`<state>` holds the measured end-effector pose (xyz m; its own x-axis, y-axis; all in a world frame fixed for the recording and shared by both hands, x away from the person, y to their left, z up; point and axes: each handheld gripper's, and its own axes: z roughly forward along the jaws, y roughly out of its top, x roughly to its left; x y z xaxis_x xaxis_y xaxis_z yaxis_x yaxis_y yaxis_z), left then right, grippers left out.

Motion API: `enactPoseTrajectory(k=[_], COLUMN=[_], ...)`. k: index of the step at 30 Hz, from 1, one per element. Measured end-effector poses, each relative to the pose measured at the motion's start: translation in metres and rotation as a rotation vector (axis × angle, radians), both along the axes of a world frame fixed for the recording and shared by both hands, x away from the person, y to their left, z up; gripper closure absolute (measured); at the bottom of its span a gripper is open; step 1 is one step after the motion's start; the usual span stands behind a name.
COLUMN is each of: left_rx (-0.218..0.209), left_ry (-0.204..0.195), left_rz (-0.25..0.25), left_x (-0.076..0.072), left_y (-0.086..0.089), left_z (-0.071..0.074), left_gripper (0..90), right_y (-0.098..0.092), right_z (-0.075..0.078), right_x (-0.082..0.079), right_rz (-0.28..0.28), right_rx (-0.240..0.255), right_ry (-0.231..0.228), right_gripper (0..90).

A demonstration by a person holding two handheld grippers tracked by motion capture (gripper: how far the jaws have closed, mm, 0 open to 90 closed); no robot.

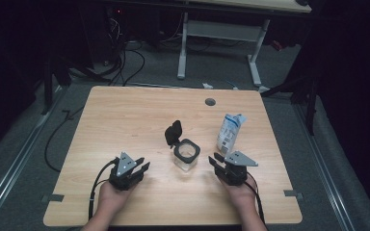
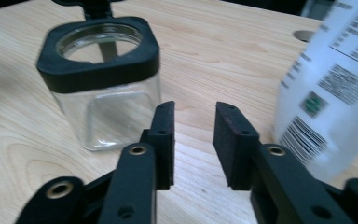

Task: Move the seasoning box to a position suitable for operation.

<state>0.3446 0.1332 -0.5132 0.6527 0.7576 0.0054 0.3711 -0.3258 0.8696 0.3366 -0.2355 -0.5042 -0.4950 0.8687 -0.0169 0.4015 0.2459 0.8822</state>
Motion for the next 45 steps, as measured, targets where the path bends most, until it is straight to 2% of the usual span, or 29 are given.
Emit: enactPoseTrajectory(k=[3, 6, 8, 12, 16, 21, 25, 31, 37, 40, 44, 45], left_rx=[0.004, 0.002, 0.001, -0.01, -0.02, -0.051, -0.047, -0.046, -0.048, -0.045, -0.042, -0.043], left_ry=[0.006, 0.008, 0.004, 0.013, 0.025, 0.03, 0.019, 0.007, 0.014, 0.018, 0.018, 0.017], left_rz=[0.002, -0.013, -0.021, -0.03, -0.01, 0.027, 0.031, 0.03, 0.016, 0.007, -0.003, -0.003], left_x=[0.0, -0.002, -0.004, -0.007, -0.006, -0.004, -0.003, -0.003, -0.002, -0.001, 0.0, 0.0], left_y=[0.006, 0.009, 0.008, 0.008, 0.01, 0.017, 0.017, 0.018, 0.018, 0.017, 0.015, 0.015], left_z=[-0.003, -0.005, -0.005, -0.006, -0.005, -0.006, -0.006, -0.006, -0.007, -0.008, -0.008, -0.008], left_gripper=[63.4, 61.8, 59.6, 54.3, 52.4, 52.3, 52.3, 52.4, 52.4, 52.3, 52.3, 52.3], right_y=[-0.004, -0.009, -0.013, -0.021, -0.03, -0.04, -0.043, -0.044, -0.045, -0.048, -0.05, -0.05], right_z=[-0.004, -0.006, -0.004, 0.0, -0.001, -0.005, -0.003, 0.009, 0.018, 0.022, 0.023, 0.023], right_x=[-0.005, -0.009, -0.013, -0.017, -0.018, -0.01, -0.006, 0.004, 0.015, 0.024, 0.031, 0.035], right_rz=[-0.037, -0.089, -0.109, -0.14, -0.154, -0.149, -0.152, -0.176, -0.18, -0.198, -0.216, -0.227], right_rx=[-0.004, -0.053, -0.058, -0.037, -0.028, -0.008, -0.001, -0.003, -0.014, 0.005, -0.001, 0.021], right_ry=[-0.013, 0.0, 0.001, 0.011, 0.033, 0.066, 0.074, 0.068, 0.067, 0.073, 0.084, 0.086], right_gripper=[65.0, 60.9, 58.8, 55.2, 53.0, 49.7, 43.7, 35.9, 35.1, 32.6, 30.9, 31.2])
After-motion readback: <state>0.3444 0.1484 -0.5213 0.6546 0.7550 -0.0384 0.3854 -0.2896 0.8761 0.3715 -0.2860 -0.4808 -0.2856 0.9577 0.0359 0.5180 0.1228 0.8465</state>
